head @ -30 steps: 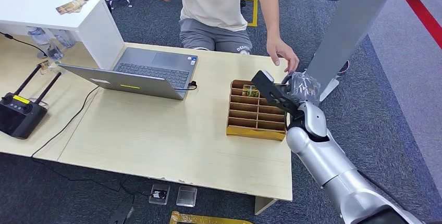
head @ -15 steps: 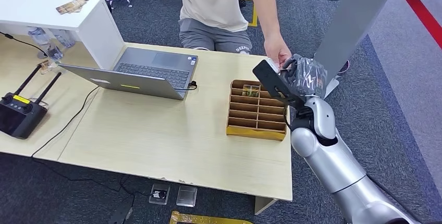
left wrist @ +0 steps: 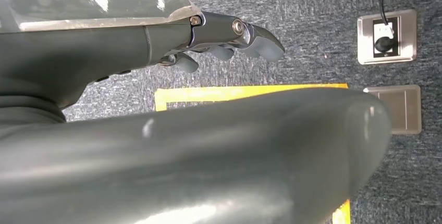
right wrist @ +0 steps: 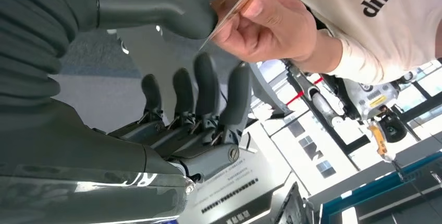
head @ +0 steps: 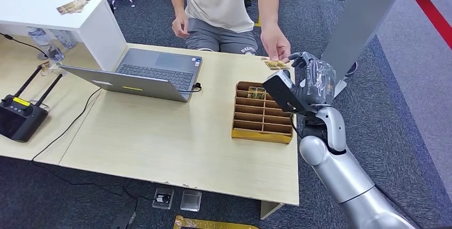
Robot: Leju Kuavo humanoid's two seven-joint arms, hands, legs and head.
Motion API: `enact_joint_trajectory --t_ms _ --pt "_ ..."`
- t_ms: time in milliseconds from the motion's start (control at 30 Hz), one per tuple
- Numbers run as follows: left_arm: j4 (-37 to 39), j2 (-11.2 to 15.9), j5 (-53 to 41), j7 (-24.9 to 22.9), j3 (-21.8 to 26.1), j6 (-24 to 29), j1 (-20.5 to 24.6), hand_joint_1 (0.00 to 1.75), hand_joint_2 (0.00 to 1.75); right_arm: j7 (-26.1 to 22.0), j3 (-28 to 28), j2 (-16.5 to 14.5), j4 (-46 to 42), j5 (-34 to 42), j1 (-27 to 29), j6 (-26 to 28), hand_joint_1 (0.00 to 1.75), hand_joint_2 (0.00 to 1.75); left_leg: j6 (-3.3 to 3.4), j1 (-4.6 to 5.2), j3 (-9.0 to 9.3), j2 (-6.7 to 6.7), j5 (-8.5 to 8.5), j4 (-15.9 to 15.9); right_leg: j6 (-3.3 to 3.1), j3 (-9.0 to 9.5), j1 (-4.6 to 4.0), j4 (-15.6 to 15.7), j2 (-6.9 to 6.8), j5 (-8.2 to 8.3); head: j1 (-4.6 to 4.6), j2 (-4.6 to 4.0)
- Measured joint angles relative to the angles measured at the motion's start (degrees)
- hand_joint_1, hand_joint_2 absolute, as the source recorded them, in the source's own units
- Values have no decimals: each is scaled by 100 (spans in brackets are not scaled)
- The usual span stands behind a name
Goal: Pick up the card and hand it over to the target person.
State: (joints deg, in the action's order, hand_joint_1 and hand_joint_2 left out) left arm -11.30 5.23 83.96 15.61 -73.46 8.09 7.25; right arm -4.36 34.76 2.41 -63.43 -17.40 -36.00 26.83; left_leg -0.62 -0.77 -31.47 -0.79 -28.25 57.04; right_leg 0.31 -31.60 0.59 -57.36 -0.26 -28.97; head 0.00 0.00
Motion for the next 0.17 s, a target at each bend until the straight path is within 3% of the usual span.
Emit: enact_joint_trajectory --t_ms 167 --pt "-3 3 42 -49 52 56 -7 0 0 -741 -220 106 -382 1820 645 -629 0 175 -1 -2 0 -7 0 -1 0 2 -1 2 -6 -1 0 0"
